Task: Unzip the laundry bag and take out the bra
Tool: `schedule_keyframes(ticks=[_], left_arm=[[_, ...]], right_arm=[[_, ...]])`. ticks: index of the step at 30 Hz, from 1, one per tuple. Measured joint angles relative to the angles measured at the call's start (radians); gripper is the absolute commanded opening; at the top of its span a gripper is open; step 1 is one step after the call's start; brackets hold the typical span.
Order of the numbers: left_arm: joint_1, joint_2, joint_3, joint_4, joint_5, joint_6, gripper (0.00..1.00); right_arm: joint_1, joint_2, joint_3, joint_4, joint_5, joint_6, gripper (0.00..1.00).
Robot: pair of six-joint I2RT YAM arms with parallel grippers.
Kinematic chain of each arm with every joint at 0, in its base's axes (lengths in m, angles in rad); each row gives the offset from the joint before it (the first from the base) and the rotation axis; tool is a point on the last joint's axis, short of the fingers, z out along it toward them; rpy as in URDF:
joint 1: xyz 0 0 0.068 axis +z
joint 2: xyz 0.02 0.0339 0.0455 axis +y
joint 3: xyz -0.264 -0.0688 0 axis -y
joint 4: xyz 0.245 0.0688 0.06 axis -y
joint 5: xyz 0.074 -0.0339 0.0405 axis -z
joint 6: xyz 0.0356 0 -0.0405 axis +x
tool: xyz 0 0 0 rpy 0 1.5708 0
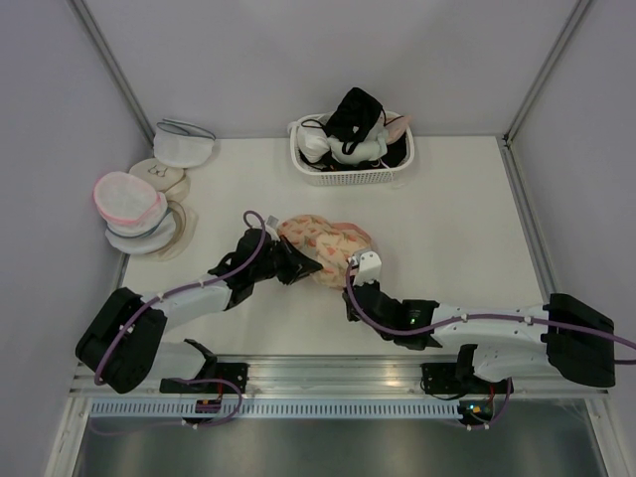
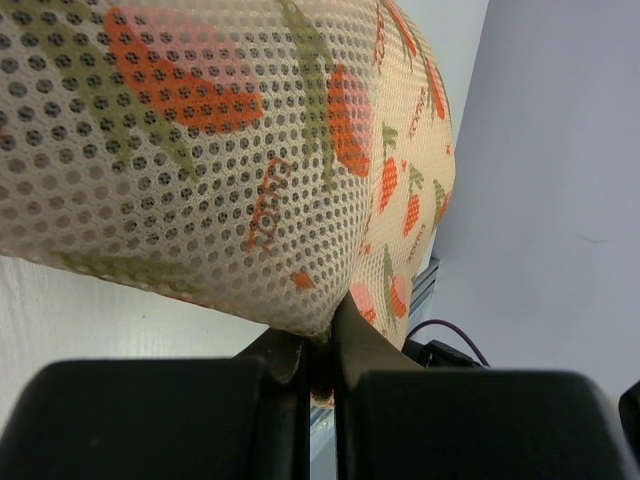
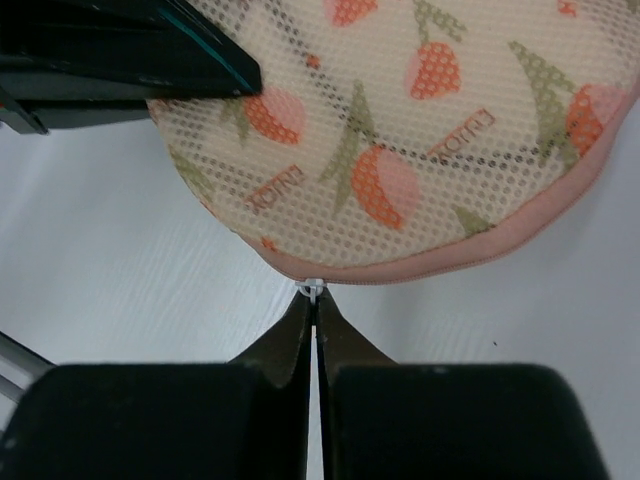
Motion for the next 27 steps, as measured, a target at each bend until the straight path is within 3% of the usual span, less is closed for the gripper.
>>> schedule_keyframes(ticks=[11, 17, 25, 26, 27], left_arm=[[-0.005, 0.006, 0.026, -0.058, 0.031, 0.071, 0.02], [0.002, 0.052, 0.162, -0.194, 0.114, 0.323, 0.02], [0.029, 0.164, 0.345, -0.355, 0.268, 0.667, 0.02], [0.034, 0.201, 0.379, -0.366, 0.298, 0.697, 0.06], [0.036, 0.234, 0.407, -0.372, 0.320, 0.718, 0.43]], right_arm=[[0.002, 0.008, 0.120, -0.372, 0.061, 0.098, 0.00], [0.000, 0.011, 0.153, -0.528, 0.138, 0.185, 0.00], [-0.013, -0.050, 0.152, -0.598, 0.153, 0.224, 0.01], [-0.014, -0.063, 0.149, -0.599, 0.150, 0.222, 0.00], [-0.014, -0.074, 0.146, -0.600, 0.148, 0.219, 0.00]])
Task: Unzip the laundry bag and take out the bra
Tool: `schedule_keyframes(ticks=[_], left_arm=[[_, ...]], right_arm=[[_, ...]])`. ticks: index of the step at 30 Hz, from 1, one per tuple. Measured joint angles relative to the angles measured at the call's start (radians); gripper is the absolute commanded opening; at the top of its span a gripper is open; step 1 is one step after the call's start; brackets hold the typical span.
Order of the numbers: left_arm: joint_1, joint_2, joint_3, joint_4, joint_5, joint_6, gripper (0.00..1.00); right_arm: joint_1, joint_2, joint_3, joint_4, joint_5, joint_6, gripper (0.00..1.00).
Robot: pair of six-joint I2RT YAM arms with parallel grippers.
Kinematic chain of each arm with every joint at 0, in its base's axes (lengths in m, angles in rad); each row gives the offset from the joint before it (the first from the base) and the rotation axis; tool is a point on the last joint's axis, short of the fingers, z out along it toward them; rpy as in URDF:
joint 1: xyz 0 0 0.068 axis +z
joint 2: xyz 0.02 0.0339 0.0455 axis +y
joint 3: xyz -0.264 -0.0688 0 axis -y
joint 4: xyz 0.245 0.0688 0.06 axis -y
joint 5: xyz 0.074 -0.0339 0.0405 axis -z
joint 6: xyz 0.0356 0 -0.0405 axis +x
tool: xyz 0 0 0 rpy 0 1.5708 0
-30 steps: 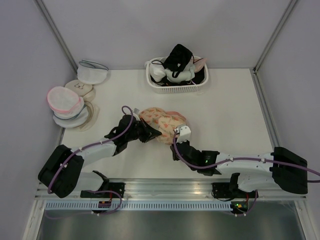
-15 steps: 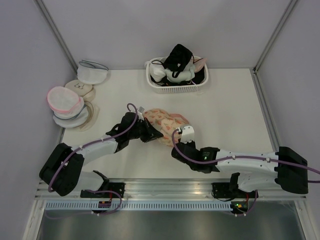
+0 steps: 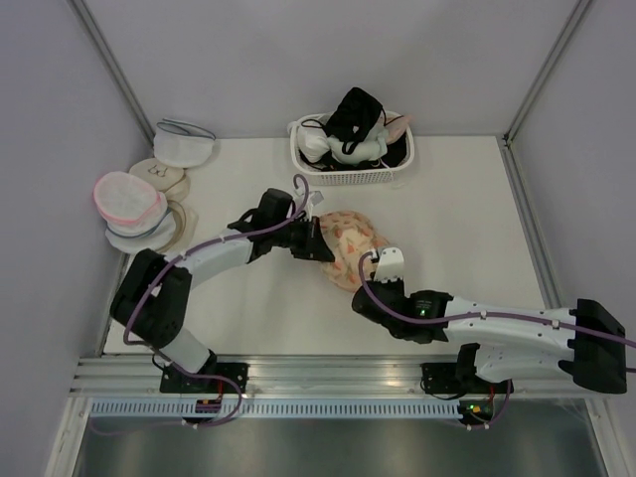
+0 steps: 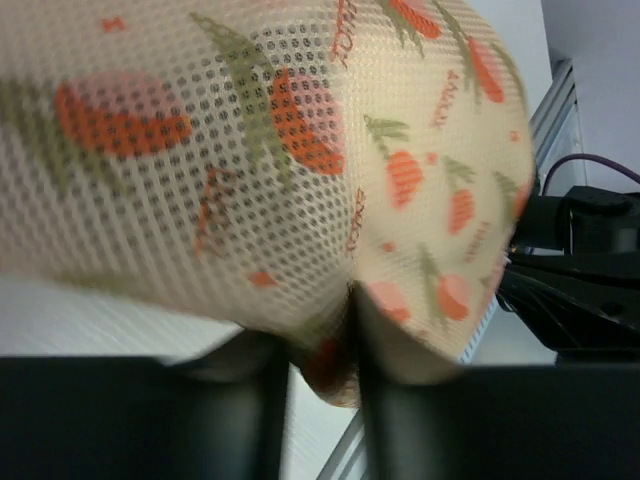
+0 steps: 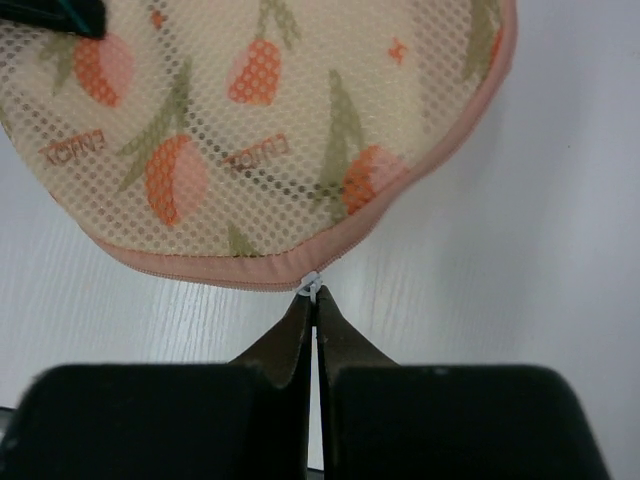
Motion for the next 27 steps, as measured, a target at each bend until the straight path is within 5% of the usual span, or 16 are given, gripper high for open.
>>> schedule_keyframes(ticks=[2, 3, 5, 9, 18, 27], left_arm=[[0.002, 0.080, 0.056, -0.005, 0.028, 0.036, 0.65], [0.003, 0.106, 0.068, -0.005, 0.027, 0.045, 0.89], [0.011, 0.137, 0.065, -0.004, 0.009, 0.044, 1.00], [0.021, 0.085, -0.031, 0.024, -0.103, -0.030, 1.00], [-0.063, -0.300, -0.363, 0.152, -0.297, -0.377, 1.00], [-0.195, -0.269, -0.577, 0.368, -0.301, -0.730, 1.00]], right_arm=[[-0.003, -0.024, -0.010, 0.003, -0.008, -0.010, 0.01], [-0.005, -0.034, -0.017, 0.002, -0.012, -0.016, 0.01], [-0.007, -0.042, -0.029, 0.003, -0.025, -0.027, 0.01], [-0.010, -0.036, -0.057, 0.028, -0.077, -0.052, 0.01], [-0.011, -0.011, -0.105, 0.282, -0.329, -0.145, 0.00], [-0.011, 0.089, -0.108, 0.496, -0.492, -0.191, 0.00]])
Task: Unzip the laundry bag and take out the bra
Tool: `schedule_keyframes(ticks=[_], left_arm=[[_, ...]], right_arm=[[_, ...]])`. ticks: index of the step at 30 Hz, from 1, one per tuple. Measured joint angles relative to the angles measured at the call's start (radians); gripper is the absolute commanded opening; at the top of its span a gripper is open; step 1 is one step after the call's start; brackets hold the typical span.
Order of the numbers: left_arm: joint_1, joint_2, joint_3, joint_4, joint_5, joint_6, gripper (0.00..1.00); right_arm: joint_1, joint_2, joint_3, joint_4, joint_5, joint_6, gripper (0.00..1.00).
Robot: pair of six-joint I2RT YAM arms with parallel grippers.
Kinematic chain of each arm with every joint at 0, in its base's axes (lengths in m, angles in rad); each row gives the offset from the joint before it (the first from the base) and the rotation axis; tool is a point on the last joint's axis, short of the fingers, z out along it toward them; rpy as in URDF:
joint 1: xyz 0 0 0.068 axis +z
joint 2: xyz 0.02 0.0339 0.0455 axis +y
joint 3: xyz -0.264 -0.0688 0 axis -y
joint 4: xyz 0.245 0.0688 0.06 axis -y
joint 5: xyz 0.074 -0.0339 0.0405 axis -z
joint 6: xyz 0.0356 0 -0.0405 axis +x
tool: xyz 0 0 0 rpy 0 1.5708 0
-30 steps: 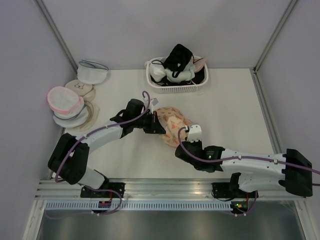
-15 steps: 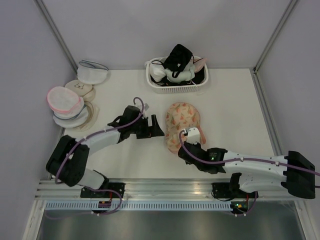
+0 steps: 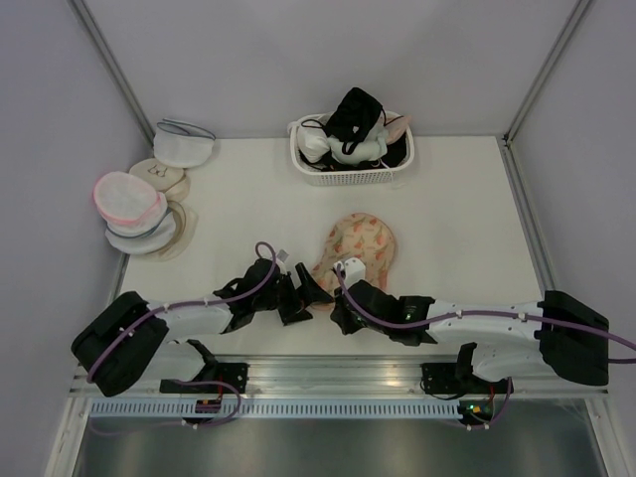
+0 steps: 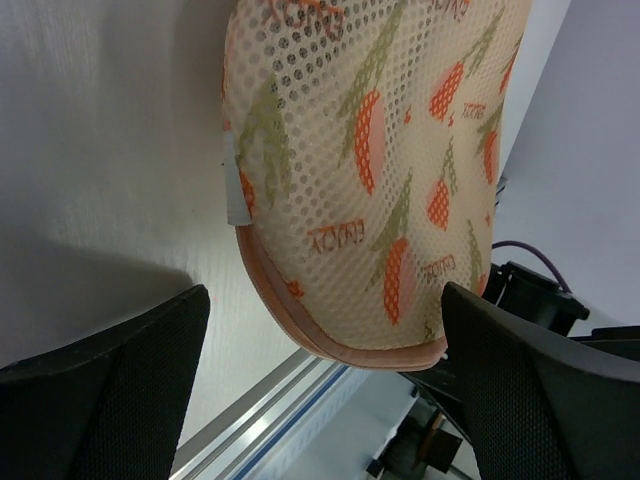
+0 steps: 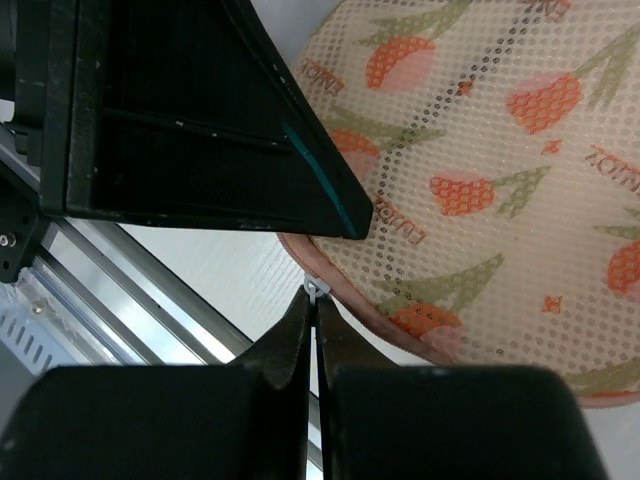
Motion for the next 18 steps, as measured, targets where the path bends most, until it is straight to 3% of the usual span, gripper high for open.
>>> schedule_keyframes(ticks=[4, 6, 7, 9, 10, 18], left_arm=[[-0.010, 0.022, -0.014, 0.072, -0.019, -0.079, 0.88], [-0.013, 0.046, -0.014, 0.131, -0.032, -0.111, 0.61], [-0.014, 0.060, -0.014, 0.161, -0.034, -0.122, 0.35], [-0.014, 0.091, -0.014, 0.212, -0.035, -0.146, 0.07], [-0.015, 0.109, -0.013, 0.236, -0.034, -0.150, 0.02], [-0.006, 0.166, 0.004, 0.286, -0.026, -0.152, 0.02]], right_arm=[[0.000, 0.032, 0.000, 0.029, -0.020, -0.011, 0.01], [0.000, 0.041, 0.000, 0.035, -0.027, -0.016, 0.00], [0.000, 0.044, 0.000, 0.037, -0.028, -0.019, 0.00], [0.000, 0.046, 0.000, 0.036, -0.027, -0.022, 0.00], [0.000, 0.046, 0.000, 0.032, -0.026, -0.024, 0.00], [-0.001, 0.042, 0.016, -0.053, 0.017, -0.025, 0.00]])
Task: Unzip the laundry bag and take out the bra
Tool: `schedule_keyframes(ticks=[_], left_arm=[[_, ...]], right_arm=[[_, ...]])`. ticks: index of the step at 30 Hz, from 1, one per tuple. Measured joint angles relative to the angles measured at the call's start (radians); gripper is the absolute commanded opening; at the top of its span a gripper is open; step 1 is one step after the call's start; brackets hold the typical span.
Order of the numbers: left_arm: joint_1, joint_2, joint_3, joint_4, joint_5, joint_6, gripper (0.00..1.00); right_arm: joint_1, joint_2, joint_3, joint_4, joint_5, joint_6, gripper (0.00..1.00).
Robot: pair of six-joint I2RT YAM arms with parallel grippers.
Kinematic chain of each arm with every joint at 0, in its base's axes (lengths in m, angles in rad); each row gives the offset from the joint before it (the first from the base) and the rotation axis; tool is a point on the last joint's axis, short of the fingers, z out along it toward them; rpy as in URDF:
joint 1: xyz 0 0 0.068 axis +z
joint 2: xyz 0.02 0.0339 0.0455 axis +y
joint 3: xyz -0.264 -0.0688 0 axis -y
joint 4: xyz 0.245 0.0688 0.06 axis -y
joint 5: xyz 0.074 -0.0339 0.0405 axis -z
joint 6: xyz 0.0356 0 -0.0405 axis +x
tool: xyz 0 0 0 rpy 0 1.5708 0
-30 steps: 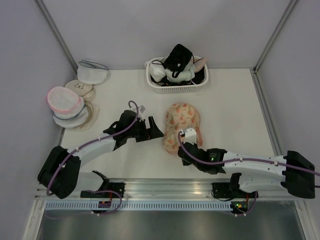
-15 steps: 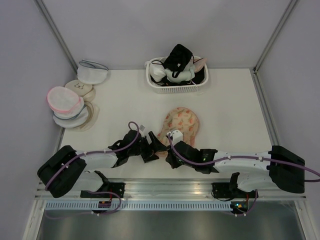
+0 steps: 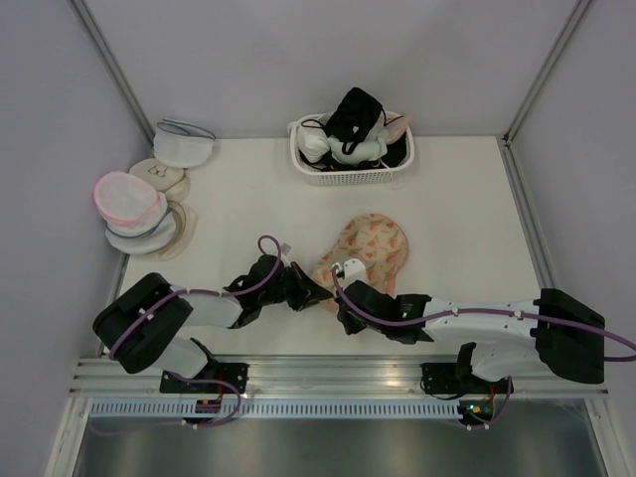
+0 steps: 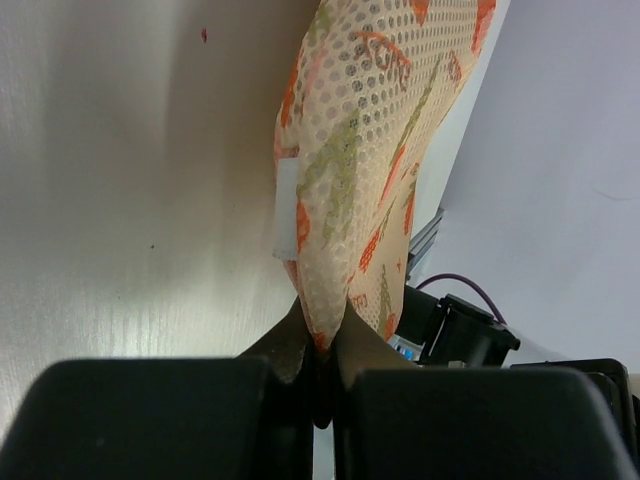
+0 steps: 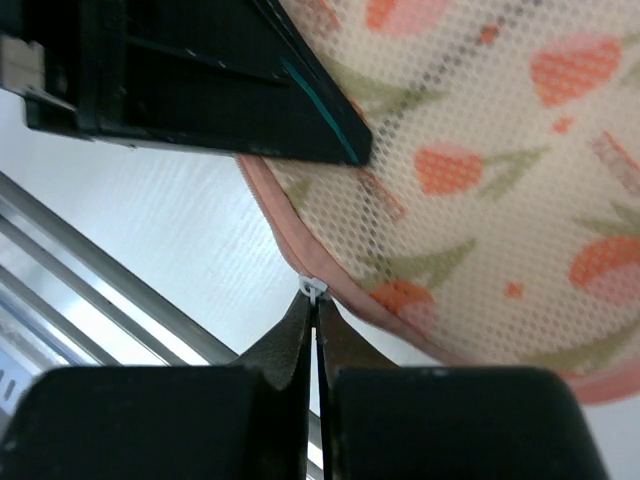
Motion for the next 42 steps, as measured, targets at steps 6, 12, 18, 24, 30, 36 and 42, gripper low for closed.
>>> schedule_keyframes(ticks=[6, 12, 18, 24, 30, 36, 42], left_arm=[[0.127, -0.003, 0.048, -0.076, 0.111, 0.107, 0.02], [0.214, 0.000, 0.241, -0.302, 0.275, 0.361, 0.02], [0.246, 0.065, 0.427, -0.527, 0.368, 0.639, 0.02], [0.272, 0.233, 0.581, -0.652, 0.356, 0.782, 0.50], [0.289, 0.268, 0.566, -0.623, 0.242, 0.729, 1.00], [0.288, 0.008, 0.359, -0.572, 0.089, 0.588, 1.00], [0.252, -0.243, 0.155, -0.510, 0.048, 0.429, 1.00]], right_arm=[[-0.003, 0.001, 0.069, -0.165, 0.096, 0.038, 0.01], [-0.051, 0.003, 0.087, -0.284, 0.207, 0.097, 0.00], [-0.174, 0.024, 0.087, -0.336, 0.262, 0.108, 0.00], [-0.191, 0.024, 0.083, -0.295, 0.262, 0.084, 0.01], [-0.192, 0.031, 0.048, -0.240, 0.209, 0.054, 0.01], [-0.192, 0.081, 0.035, -0.135, 0.086, 0.029, 0.00], [-0.193, 0.127, 0.021, 0.091, -0.158, 0.003, 0.00]])
